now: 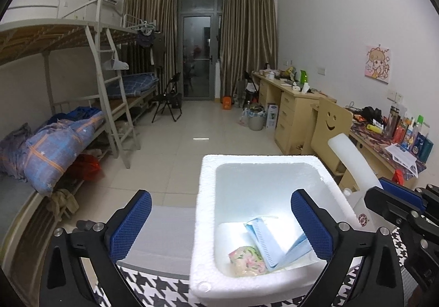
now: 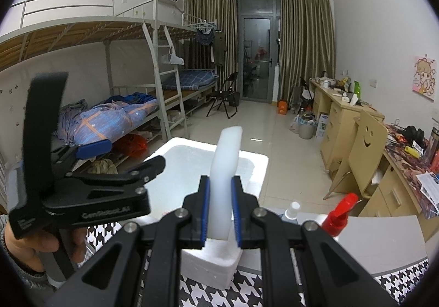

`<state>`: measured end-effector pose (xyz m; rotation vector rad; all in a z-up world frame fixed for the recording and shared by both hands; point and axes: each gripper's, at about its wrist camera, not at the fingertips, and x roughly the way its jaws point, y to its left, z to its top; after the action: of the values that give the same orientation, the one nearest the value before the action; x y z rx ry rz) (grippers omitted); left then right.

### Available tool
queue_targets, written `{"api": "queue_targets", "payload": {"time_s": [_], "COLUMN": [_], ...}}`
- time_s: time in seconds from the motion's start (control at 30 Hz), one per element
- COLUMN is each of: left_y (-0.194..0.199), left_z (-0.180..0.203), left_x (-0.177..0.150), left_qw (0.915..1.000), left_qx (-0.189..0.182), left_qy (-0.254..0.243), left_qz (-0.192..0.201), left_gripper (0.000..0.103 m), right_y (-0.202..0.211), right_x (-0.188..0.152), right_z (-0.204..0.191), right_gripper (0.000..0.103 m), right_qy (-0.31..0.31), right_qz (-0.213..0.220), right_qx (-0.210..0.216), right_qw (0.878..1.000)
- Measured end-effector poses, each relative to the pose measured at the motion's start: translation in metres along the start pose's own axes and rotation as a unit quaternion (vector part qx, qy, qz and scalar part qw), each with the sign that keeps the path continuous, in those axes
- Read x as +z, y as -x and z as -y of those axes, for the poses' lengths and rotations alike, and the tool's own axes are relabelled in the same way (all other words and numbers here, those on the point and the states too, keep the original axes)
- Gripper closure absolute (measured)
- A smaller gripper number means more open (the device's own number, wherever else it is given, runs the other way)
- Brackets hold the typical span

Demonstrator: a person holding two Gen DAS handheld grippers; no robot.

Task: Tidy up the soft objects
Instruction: 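Lower the blue mask into the foam box and open the left gripper, then lower the white foam strip into the box and open the right gripper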

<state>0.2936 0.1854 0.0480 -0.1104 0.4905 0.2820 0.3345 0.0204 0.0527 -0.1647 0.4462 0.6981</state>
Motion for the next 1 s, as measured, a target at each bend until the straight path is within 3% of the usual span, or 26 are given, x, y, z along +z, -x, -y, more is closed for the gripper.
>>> {"api": "queue_targets", "payload": {"time_s": [0.73, 0.8, 0.87, 0.9, 0.93, 1.0], "left_y": [0.025, 0.026, 0.026, 0.026, 0.026, 0.026], "left_z": [-0.027, -0.027, -0.029, -0.03, -0.029, -0.031], "left_x": [-0.014, -0.015, -0.016, -0.017, -0.018, -0.018], "left_qw": [0.9992, 0.9991, 0.9991, 0.999, 0.999, 0.999], "left_qx": [0.037, 0.04, 0.04, 0.041, 0.043, 0.043], "left_qy": [0.009, 0.01, 0.012, 0.012, 0.011, 0.013], "left_qz": [0.012, 0.012, 0.011, 0.01, 0.01, 0.01], "left_gripper": [0.001, 0.001, 0.001, 0.001, 0.001, 0.001], "right_y": [-0.034, -0.037, -0.038, -0.039, -0.039, -0.035], "right_x": [0.007, 0.007, 0.006, 0.006, 0.005, 0.004], "right_z": [-0.003, -0.004, -0.003, -0.002, -0.001, -0.001], "right_gripper": [0.084, 0.077, 0.061, 0.042, 0.035, 0.031], "right_qy": [-0.016, -0.017, -0.021, -0.023, -0.026, -0.03], "right_qz": [-0.033, -0.038, -0.043, -0.045, -0.046, -0.037], "right_qx": [0.02, 0.023, 0.02, 0.019, 0.019, 0.016], "right_qw": [0.999, 0.999, 0.999, 0.999, 0.998, 0.999]}}
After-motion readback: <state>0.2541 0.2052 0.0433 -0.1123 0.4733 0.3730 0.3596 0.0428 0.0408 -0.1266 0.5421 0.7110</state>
